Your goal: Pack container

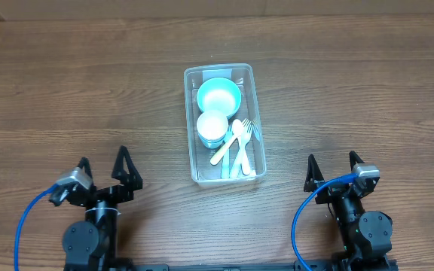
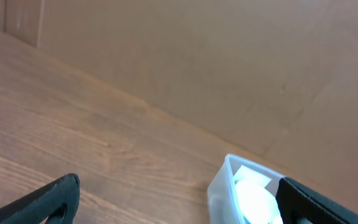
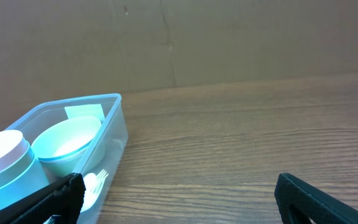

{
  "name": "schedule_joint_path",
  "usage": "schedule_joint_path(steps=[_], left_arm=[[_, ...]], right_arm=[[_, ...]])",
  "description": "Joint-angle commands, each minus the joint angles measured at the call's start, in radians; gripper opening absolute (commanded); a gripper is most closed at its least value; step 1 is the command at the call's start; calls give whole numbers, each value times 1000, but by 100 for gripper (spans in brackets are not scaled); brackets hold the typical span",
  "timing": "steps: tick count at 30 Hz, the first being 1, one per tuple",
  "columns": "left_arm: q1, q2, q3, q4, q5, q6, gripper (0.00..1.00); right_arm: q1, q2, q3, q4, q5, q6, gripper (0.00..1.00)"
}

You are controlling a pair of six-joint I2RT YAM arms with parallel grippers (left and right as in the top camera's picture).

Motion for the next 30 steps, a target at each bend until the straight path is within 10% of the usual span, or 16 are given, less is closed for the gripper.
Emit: schedule_joint_path(steps=[1,30], left_arm=[[19,-94,-81,55,50,102,100],[38,-106,-213,66,91,457,100]], right_arm=[[6,-9,0,8,-2,-3,100],[6,-9,0,8,-2,-3,100]])
